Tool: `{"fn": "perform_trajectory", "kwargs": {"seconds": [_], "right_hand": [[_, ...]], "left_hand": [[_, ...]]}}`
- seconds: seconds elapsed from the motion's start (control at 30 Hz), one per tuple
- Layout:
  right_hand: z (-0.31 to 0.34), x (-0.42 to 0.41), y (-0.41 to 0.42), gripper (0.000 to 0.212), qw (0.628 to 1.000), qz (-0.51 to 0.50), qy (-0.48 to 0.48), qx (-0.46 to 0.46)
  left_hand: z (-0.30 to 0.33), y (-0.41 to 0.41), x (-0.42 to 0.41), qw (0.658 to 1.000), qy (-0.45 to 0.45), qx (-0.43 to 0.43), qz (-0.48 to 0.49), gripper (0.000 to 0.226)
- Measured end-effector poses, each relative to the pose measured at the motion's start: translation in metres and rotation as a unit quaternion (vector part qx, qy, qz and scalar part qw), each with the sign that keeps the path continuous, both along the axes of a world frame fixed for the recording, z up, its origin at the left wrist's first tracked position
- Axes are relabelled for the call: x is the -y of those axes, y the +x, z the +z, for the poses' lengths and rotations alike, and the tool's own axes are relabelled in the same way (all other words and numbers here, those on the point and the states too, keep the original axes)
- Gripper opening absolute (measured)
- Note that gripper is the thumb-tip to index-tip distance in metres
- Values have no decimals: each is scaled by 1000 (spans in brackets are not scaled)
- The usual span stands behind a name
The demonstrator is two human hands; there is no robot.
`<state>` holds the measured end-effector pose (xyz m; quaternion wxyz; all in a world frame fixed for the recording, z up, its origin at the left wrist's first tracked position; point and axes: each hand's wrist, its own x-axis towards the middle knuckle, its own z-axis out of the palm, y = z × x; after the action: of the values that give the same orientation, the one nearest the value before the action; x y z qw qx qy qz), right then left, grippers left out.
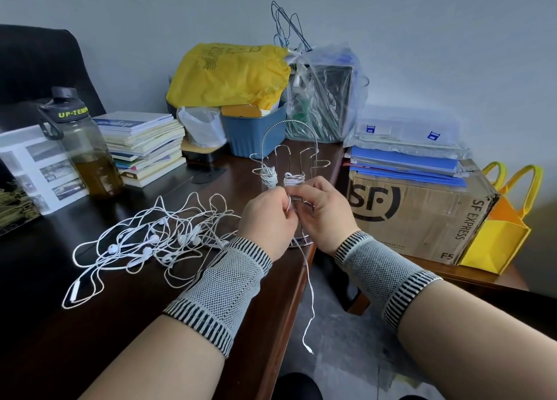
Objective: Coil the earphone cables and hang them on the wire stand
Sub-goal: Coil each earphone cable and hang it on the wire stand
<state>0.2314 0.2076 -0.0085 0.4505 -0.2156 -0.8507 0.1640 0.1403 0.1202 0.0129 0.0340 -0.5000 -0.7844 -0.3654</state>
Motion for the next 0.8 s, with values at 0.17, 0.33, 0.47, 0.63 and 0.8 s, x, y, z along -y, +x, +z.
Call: {"fn": "perform_trajectory", "kwargs": {"seconds": [0.17,0.33,0.47,0.63,0.8], "right_hand": [[-2,-4,-2,16,999,-13,40,-15],[-3,-3,-3,10,997,-29,69,-15],[1,0,-7,11,996,-53,65,-7],[0,-1,-8,9,998,-50,48,-2],[-1,-1,-6,11,999,-31,29,-15]], "left_hand": [[-4,-5,2,999,-7,-38,-23,10],[-6,-8,4,999,-14,-24,-24,7],[-6,-8,4,1000,-8,10,-23,8],[0,-12,-4,955,79,287,-5,19],[9,-8,-18,873,131,468,36,22]]}}
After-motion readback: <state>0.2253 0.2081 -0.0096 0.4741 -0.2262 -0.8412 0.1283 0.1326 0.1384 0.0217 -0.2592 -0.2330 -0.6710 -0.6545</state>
